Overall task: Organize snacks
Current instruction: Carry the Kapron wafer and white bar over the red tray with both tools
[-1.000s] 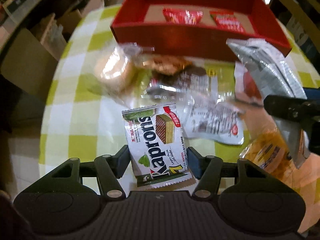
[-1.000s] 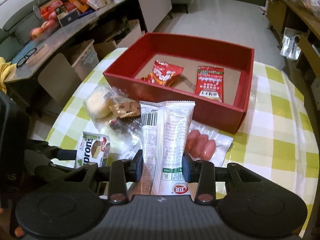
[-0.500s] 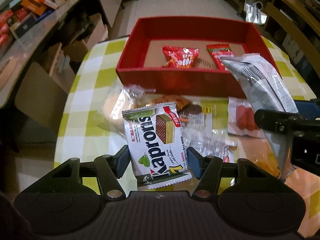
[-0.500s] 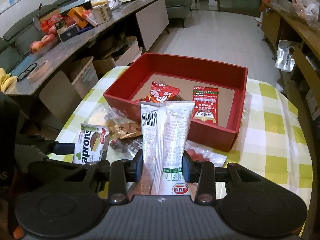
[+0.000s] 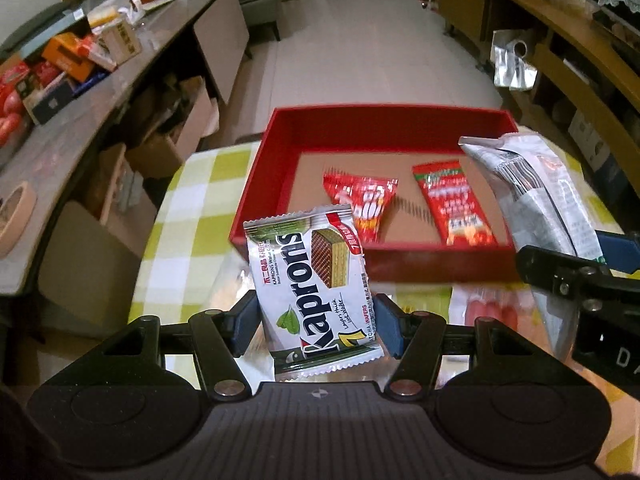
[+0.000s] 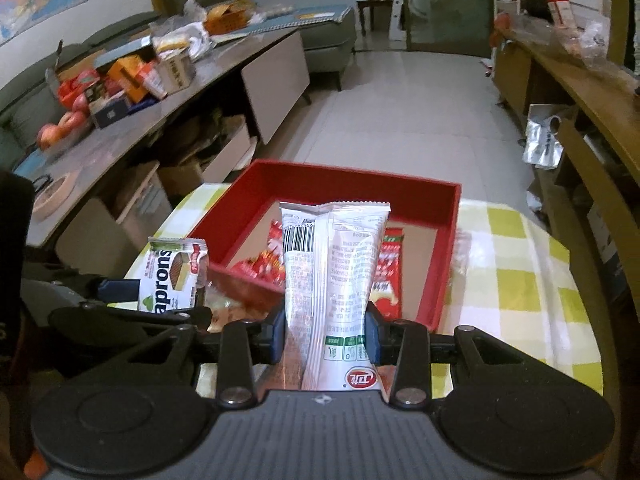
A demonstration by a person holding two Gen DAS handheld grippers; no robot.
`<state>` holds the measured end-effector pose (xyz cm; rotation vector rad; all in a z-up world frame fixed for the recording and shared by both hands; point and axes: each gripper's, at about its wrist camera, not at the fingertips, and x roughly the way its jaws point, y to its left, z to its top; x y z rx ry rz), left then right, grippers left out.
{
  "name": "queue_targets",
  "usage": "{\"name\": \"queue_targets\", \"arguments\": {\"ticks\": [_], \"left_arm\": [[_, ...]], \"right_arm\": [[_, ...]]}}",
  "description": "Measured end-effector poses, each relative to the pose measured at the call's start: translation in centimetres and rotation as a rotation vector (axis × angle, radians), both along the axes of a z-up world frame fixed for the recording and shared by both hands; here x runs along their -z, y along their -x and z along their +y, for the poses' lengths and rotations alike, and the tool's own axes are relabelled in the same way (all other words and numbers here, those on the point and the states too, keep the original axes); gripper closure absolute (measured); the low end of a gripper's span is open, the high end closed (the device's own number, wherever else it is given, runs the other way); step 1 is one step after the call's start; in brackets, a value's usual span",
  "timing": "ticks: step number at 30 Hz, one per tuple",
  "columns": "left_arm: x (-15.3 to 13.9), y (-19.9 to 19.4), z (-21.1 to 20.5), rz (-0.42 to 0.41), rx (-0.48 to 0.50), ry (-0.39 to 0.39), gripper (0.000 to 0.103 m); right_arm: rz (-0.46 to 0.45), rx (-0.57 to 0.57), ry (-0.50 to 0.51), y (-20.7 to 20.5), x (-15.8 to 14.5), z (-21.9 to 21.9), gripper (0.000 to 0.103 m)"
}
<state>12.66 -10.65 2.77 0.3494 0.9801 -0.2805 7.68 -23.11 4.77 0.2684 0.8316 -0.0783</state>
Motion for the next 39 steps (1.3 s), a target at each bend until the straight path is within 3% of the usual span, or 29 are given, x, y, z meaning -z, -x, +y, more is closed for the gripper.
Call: {"name": "queue_targets", "arguments": {"ticks": [10, 21, 39], "left_arm": [[0.2, -3.1, -1.7, 0.002, -0.003, 0.019, 0.036], [1.3, -6.9, -3.8, 0.006, -0.013, 0.018, 0.036], [5.4, -10.0, -5.8, 0.120, -0.023, -0.076, 0.036]], "right_arm": [[-0.011, 0.035, 0.004, -2.8, 0.0, -1.6, 0.058], [0.040, 0.056, 0.014, -6.7, 2.0, -3.4, 0.058], [0.187, 0.042, -0.021, -10.9, 6.6, -4.8, 0.058]]}}
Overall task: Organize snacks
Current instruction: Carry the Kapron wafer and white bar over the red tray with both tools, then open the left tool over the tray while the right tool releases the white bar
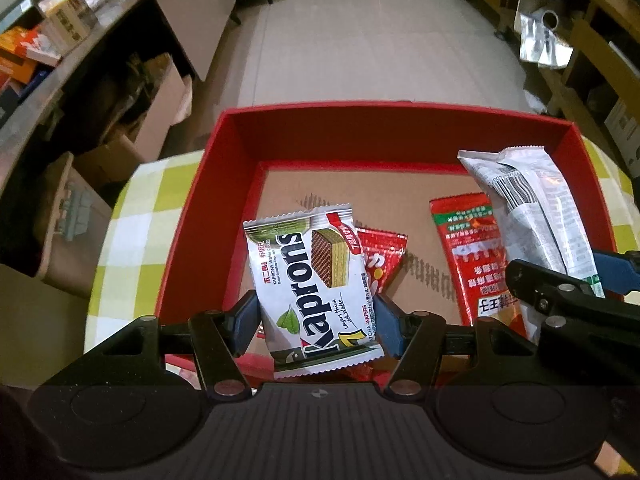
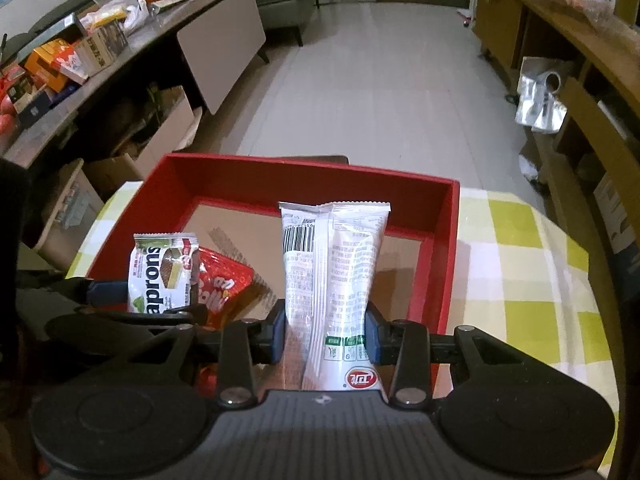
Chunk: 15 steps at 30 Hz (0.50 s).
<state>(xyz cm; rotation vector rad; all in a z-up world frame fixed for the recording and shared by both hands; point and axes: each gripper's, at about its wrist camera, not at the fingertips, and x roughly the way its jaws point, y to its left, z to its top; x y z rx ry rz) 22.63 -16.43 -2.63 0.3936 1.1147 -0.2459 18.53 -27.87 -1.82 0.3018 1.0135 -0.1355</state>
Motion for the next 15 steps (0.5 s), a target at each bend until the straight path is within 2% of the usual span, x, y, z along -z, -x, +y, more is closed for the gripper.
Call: {"name": "queue_targets", "arguments": {"ticks": [8, 15], "left_arm": [[0.7, -0.5, -0.3, 0.032, 0.004, -0.035, 0.037], [1.1, -0.7, -0.4, 0.059, 0.004, -0.028, 0.037]], "right_arm": [[0.054, -0.011, -0.002, -0.6, 1.6, 0.0, 0.058], [0.087, -0.012, 0.026, -0.9, 2.6, 0.1, 0.058]]}}
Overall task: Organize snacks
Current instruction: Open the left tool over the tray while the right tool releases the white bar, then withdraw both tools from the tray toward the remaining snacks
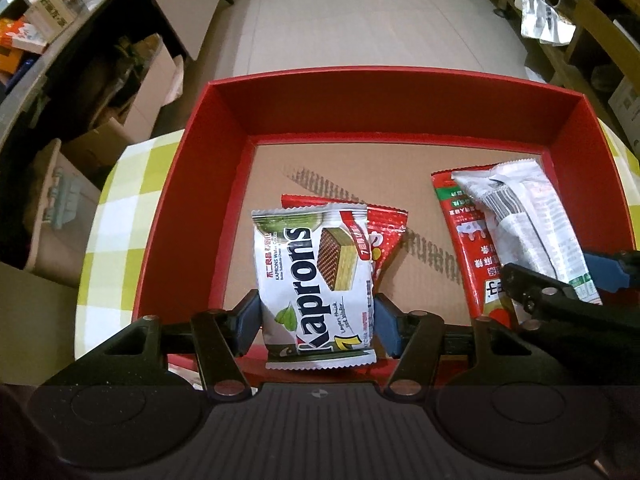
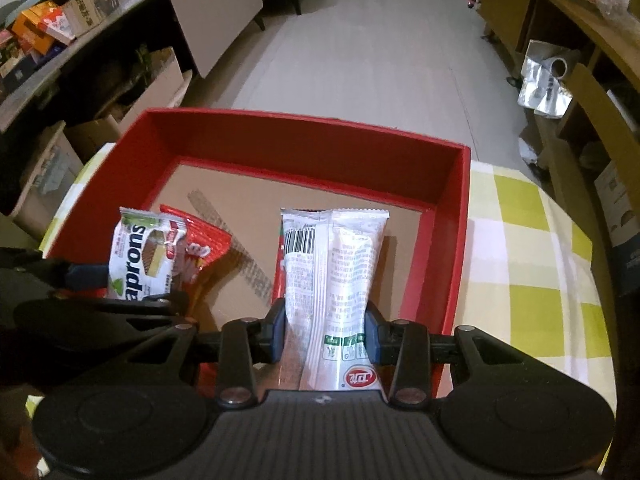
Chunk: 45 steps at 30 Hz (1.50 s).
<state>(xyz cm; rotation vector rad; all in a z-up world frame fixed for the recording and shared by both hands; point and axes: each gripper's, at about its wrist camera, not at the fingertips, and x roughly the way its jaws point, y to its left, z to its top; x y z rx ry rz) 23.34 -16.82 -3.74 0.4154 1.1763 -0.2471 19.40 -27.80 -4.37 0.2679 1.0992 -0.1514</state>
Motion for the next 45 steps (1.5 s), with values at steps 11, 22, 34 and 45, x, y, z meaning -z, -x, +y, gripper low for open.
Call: {"name": "queue_targets", "arguments": {"ticks": [11, 22, 34, 45], "left_arm": [[-0.4, -0.5, 0.5, 0.015, -0.028, 0.027, 0.026], [-2.2, -0.3, 1.5, 0.006, -0.045, 0.071, 0.021], [-3.6, 0.4, 2.2, -0.003, -0.037, 0.105, 0.018], [-4.9, 1.4, 3.4, -0.013, -0.024, 0.128, 0.017]], "right_arm": [[0.007, 0.009, 0.022, 0.1, -0.3, 0.0, 0.053], [-0.018, 0.016, 0.044, 0.7, -2.2, 0.0, 0.045], [-0.030, 0.009, 0.068, 1.4, -3.3, 0.4, 0.044], [-0.039, -0.014, 0.100, 2.6, -4.3, 1.2, 0.040]]}}
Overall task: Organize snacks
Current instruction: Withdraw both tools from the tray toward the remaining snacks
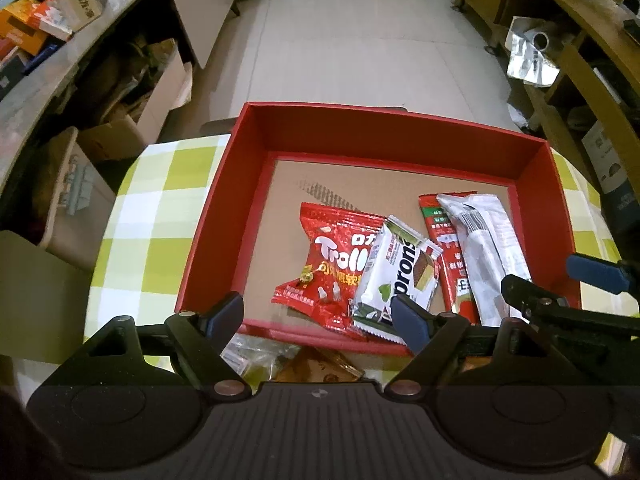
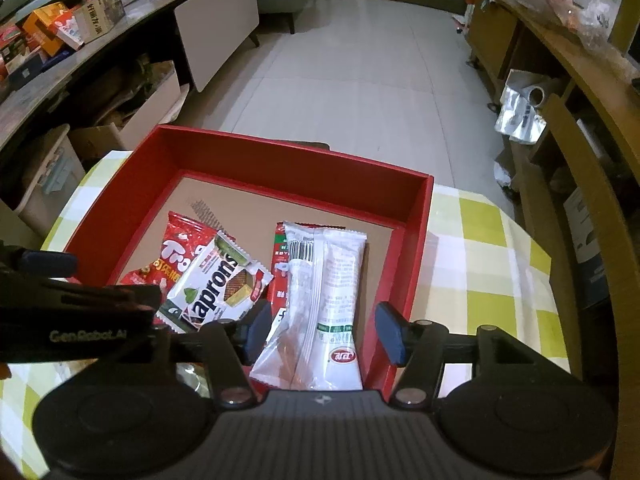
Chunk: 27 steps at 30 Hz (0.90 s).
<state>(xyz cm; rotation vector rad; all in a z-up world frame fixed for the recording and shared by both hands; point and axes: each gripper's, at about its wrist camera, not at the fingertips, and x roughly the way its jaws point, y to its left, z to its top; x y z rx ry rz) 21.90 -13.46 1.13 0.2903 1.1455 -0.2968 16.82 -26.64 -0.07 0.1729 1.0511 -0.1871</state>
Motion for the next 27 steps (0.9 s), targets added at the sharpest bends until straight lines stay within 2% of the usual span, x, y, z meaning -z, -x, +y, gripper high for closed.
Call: {"name": "queue_targets", "arguments": {"ticks": [14, 22, 27], "left_arm": [[0.1, 2.4, 2.7, 0.040, 0.044, 0.016, 0.017], [3.9, 2.2, 3.4, 0.156, 0.066, 0.023, 0.017], [5.4, 1.4, 2.6, 0.167, 0.082, 0.013, 0.022]], "right_arm": [[-0.012, -0.027, 0.008, 3.3, -1.3, 0.6, 0.040], [-0.003, -0.045, -0.002, 5.9, -1.5, 1.6, 0.040], [0.024, -0.061, -0.006, 6.0, -0.6, 1.7, 0.040]]}}
